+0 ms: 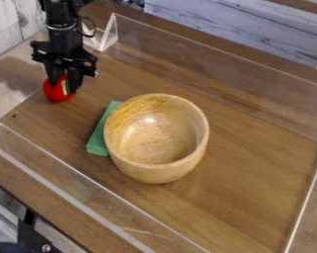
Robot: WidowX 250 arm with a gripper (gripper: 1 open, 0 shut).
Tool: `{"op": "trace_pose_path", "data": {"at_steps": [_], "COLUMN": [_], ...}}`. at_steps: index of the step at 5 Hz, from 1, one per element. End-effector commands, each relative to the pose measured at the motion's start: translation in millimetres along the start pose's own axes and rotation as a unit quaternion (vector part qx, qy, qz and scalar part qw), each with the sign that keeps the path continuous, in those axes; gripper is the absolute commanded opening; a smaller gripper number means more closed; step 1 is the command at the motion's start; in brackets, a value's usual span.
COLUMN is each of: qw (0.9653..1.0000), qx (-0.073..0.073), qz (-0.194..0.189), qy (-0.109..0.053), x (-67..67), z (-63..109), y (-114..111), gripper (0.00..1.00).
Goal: Move the red object to the left side of the table
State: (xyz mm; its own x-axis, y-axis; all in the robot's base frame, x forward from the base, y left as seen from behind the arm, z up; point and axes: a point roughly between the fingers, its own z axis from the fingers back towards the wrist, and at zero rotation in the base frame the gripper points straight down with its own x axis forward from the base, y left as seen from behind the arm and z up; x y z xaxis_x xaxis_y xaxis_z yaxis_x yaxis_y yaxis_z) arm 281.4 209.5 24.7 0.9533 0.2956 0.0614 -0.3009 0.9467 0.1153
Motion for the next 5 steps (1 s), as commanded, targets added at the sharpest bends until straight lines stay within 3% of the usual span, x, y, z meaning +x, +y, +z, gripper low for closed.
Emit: {"op": "trace_pose_path", "data": {"at_steps": [1,3,5], "qw": [0.9998,0.9998,0.9994], "qx": [-0.005,-0.009,-0.016], "qz": [-0.019,0.003,-0.017], "qy": [0.007,0.019,0.025], "x": [-0.3,-1.3,14.3], "z": [-10.3,-17.3,-18.5], "y": [-1,-3,-8], "gripper": [0.00,0.00,0.00]}}
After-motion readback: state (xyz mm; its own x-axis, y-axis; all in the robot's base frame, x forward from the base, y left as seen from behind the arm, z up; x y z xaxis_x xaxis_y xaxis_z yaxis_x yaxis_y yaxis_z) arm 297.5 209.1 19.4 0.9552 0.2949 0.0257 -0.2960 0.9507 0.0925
